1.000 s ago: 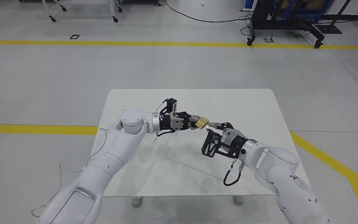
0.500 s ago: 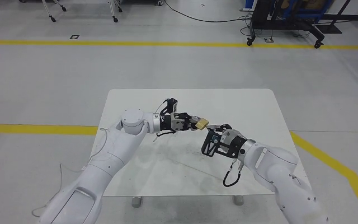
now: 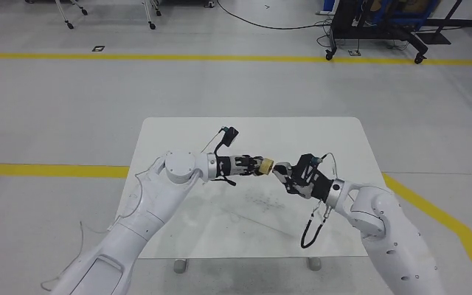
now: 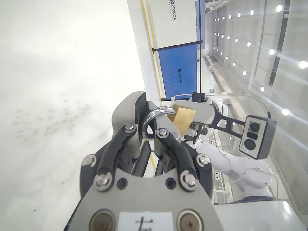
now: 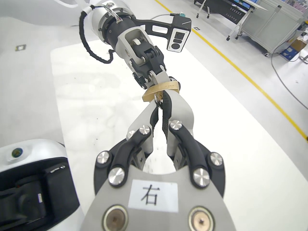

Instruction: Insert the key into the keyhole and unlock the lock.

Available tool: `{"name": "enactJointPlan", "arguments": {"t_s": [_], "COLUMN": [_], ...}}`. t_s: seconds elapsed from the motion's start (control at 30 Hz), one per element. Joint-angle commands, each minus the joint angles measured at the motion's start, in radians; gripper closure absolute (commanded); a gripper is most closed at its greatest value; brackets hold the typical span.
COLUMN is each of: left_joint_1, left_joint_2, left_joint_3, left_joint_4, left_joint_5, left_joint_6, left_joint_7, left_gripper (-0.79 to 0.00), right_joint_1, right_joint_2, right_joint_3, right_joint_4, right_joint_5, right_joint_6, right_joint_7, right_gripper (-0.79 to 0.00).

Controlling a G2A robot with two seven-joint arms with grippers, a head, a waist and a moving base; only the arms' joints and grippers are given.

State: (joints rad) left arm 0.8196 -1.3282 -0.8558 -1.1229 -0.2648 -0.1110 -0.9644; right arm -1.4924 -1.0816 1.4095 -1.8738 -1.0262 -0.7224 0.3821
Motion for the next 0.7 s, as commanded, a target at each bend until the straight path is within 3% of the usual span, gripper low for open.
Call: {"name": "enactJointPlan", "arguments": {"t_s": [0.0, 0.17, 0.47, 0.5, 0.53, 0.57, 0.67], "left_joint_1": [0.005, 0.016, 0.030, 0.032, 0.033, 0.035, 0.037], "left_joint_2": [0.002, 0.007, 0.014, 0.015, 0.015, 0.016, 0.017], "left_joint_3": [-0.005, -0.016, -0.040, -0.042, -0.045, -0.049, -0.066], "left_joint_4": [-0.008, -0.026, -0.048, -0.050, -0.053, -0.053, -0.050], "left_joint_5": [0.008, 0.022, 0.033, 0.033, 0.032, 0.024, -0.016], "left_joint_6": [0.000, -0.008, -0.026, -0.026, -0.026, -0.025, -0.017], "left_joint_7": [0.003, 0.007, 0.012, 0.011, 0.011, 0.008, -0.005], "left_gripper": [0.000, 0.000, 0.000, 0.000, 0.000, 0.000, 0.000], "right_joint_1": [0.005, 0.021, 0.030, 0.031, 0.030, 0.029, 0.018], "right_joint_2": [0.001, 0.003, 0.009, 0.011, 0.012, 0.013, 0.018], "right_joint_3": [0.003, -0.006, -0.011, -0.010, -0.008, -0.006, 0.002], "right_joint_4": [0.029, 0.079, 0.088, 0.084, 0.078, 0.065, -0.011], "right_joint_5": [0.059, 0.167, 0.227, 0.217, 0.203, 0.180, 0.060], "right_joint_6": [-0.010, -0.019, -0.031, -0.024, -0.013, 0.003, 0.054], "right_joint_7": [0.004, 0.030, 0.061, 0.071, 0.081, 0.094, 0.120], "right_gripper": [0.000, 0.000, 0.000, -0.068, -0.259, -0.785, -0.785]}}
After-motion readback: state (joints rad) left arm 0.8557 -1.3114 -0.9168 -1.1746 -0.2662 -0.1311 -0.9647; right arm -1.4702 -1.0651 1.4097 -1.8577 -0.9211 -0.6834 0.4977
